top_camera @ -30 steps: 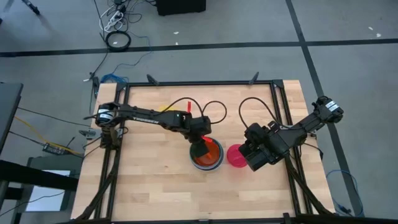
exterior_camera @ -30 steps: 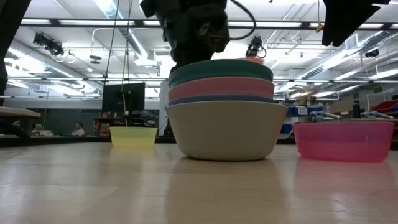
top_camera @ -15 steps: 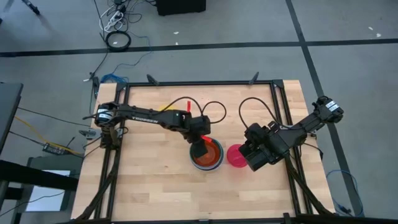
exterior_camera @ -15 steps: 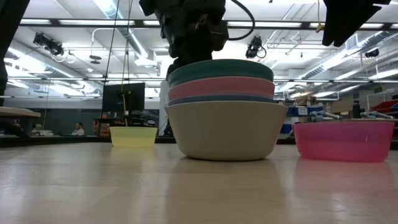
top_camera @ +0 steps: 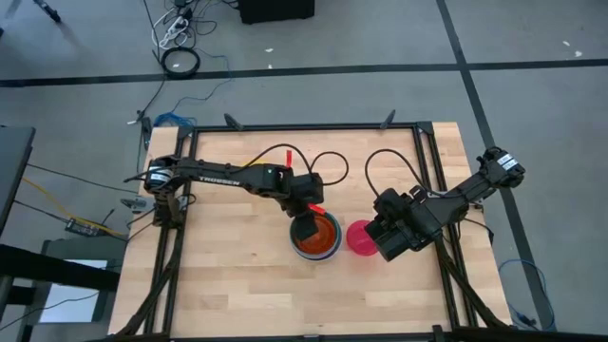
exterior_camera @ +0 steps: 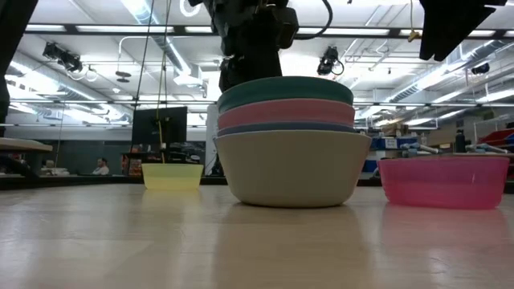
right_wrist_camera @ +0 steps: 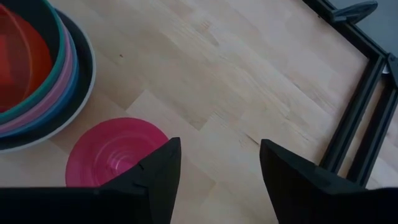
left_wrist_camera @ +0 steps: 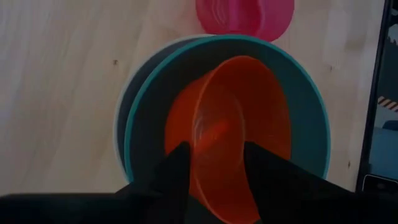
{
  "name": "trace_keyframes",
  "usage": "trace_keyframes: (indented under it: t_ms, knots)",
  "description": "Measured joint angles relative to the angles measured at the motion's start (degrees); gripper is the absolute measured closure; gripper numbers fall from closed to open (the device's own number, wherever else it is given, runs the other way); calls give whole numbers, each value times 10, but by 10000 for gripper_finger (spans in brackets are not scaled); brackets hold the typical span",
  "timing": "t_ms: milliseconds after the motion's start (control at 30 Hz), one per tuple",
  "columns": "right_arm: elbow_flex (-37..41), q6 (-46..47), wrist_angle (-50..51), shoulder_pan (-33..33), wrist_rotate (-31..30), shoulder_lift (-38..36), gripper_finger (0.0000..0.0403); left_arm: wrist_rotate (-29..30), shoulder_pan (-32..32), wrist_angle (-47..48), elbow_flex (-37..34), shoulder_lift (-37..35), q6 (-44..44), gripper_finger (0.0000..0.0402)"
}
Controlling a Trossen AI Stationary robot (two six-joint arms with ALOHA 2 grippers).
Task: Nest bowls inside each other
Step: Stack the orange bowl on top of the green bowl, then stack the pink bowl on top of the orange bowl
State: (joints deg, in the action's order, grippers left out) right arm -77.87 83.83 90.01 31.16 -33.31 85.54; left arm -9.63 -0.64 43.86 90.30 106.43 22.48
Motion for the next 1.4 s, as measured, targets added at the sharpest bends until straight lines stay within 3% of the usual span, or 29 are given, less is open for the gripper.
trace_keyframes:
  t_ms: [267, 633, 833, 967, 1100, 1233, 1400]
  knots:
    - [0, 1, 0, 0, 2, 0, 195, -9, 0, -1, 0, 0, -9, 234]
    - [0, 2, 0, 0, 4, 0, 196, -4, 2, -1, 0, 0, 7, 168]
    - [0, 3, 0, 0, 4, 0, 196, 27, 14, 52, 0, 0, 15, 162]
    - [0, 7, 0, 0, 6, 0, 196, 9, 14, 85, 13, 0, 21, 162]
    - [30, 12, -5, -5, 70, 5, 197, -11, -2, 134, 64, -1, -6, 163]
    - [102, 4, -56, -20, 145, 14, 197, 51, -17, 178, 129, -6, -31, 163]
    - [173, -5, -159, -26, 169, 15, 197, 178, -32, 264, 189, -24, -41, 163]
